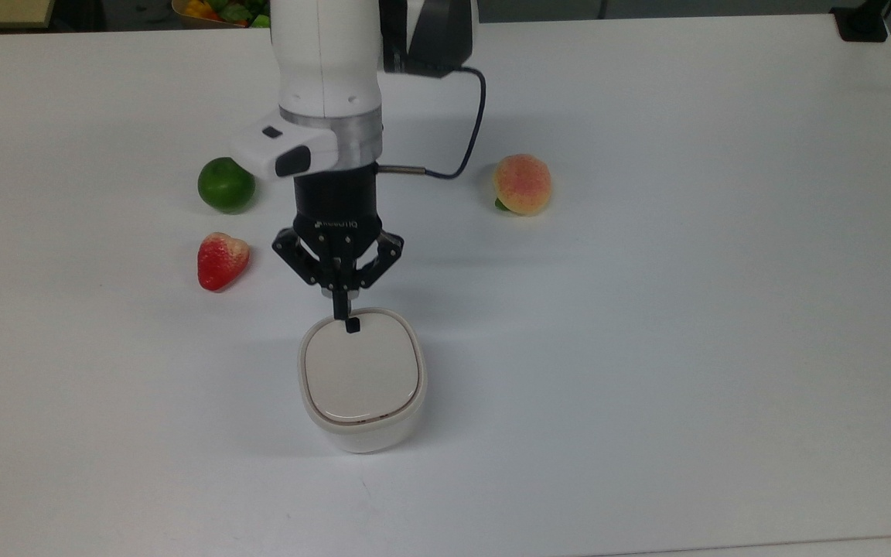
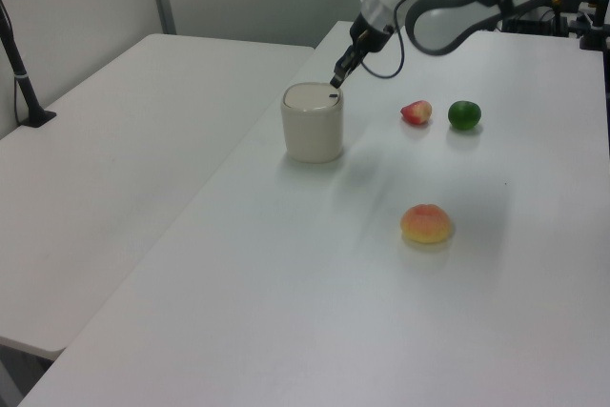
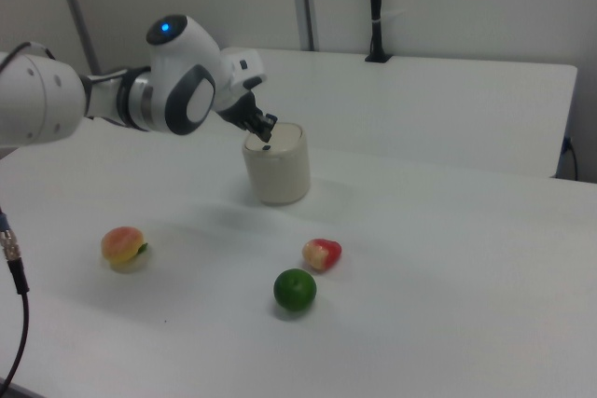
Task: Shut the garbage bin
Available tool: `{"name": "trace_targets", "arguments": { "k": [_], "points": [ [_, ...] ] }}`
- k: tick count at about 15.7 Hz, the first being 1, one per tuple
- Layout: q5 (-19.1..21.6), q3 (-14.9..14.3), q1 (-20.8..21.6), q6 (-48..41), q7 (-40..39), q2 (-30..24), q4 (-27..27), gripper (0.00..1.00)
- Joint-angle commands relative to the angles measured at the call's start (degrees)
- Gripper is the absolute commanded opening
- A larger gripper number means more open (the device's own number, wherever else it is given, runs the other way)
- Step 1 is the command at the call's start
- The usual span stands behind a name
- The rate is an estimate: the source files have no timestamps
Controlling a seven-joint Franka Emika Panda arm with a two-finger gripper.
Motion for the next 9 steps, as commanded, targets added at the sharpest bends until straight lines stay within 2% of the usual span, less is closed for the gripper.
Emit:
{"name": "trace_targets", "arguments": {
  "k": [1,2,5,7,8,9],
  "points": [
    [-0.4,0.5,-0.3,-9.5,1.4,-7.4,-2.1,0.06],
    [0.0,0.5,-0.3,-12.2,1.4,-8.8,-2.1,0.16],
    [3.1,0.4,-0.3,-20.3,1.5,-12.2,-2.1,0.6],
    [5.3,0.3,-0.8,-26.9,1.5,-14.8,-2.1,0.76],
    [5.7,0.3,-1.0,-30.4,1.7,-16.1,-2.1,0.91],
    [5.8,0.3,-1.3,-33.7,2.2,-17.3,-2.1,1.0]
  ]
}}
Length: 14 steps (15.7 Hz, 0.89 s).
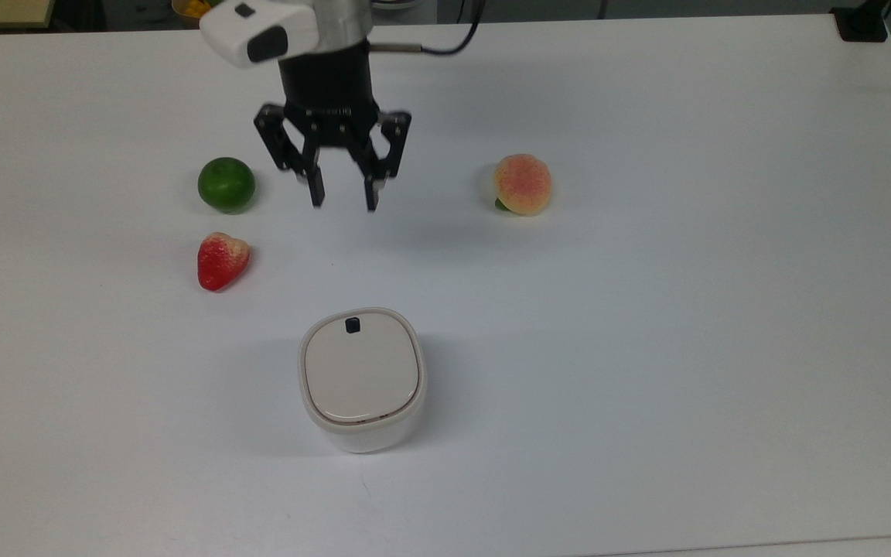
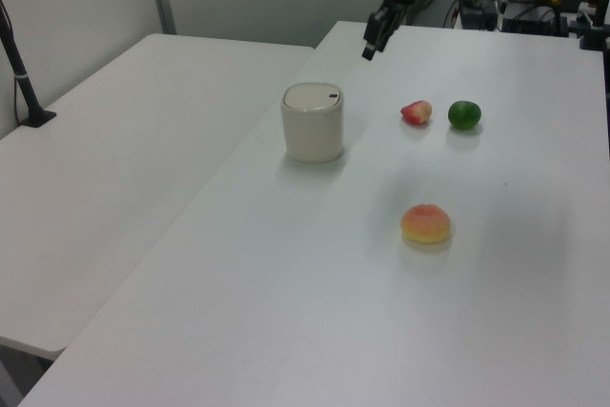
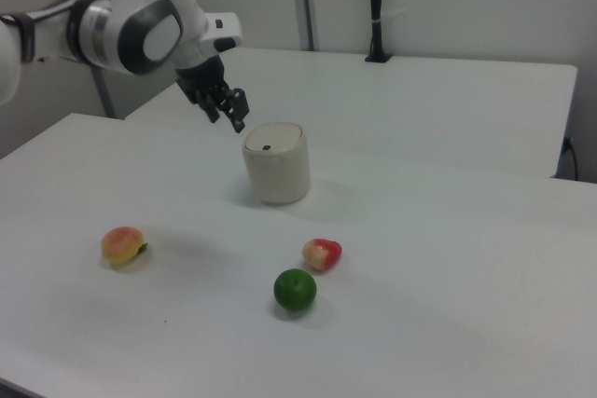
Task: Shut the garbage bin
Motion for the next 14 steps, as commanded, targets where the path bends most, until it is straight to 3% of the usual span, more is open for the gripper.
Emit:
{"name": "trace_targets", "arguments": {
  "k": [1,10,14],
  "points": [
    [1.6,0.3,-1.2,-10.7,1.9,-6.1,-2.1,1.0],
    [1.5,0.3,-0.6,-30.3,0.8,-15.8,-1.5,1.0],
    [1.5,-0.1,-0.1,-31.8,-2.3,-16.5,-1.5,1.0]
  ]
}}
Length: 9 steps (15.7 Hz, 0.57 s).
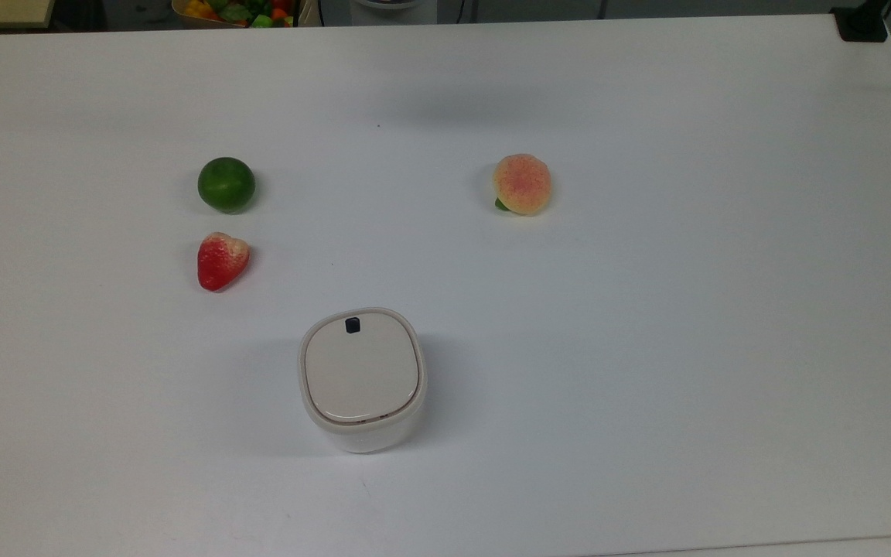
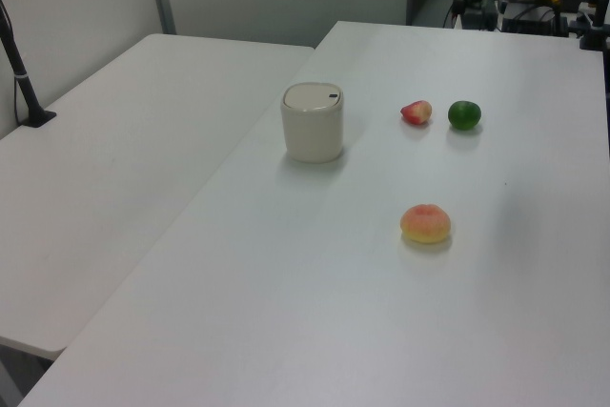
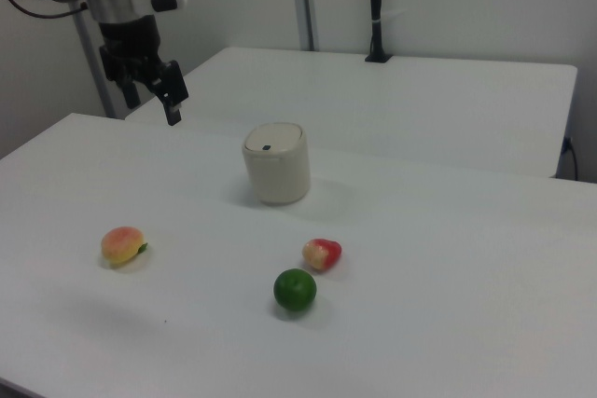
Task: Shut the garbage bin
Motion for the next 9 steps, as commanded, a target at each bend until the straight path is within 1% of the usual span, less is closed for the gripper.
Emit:
{"name": "trace_targets", "arguments": {
  "k": [1,4,5,9],
  "points": [
    [0.8,-0.4,0.9,-0.8,-4.5,-1.1,-1.4,1.0],
    [0.6,-0.8,0.9,1.4,-12.2,0.3,-1.4,1.0],
    [0.6,-0.8,0.8,2.4,-13.4,0.6,-1.4,1.0],
    [0.7,-0.8,0.2,5.7,-11.4,1.3,-1.4,1.0]
  ]
}}
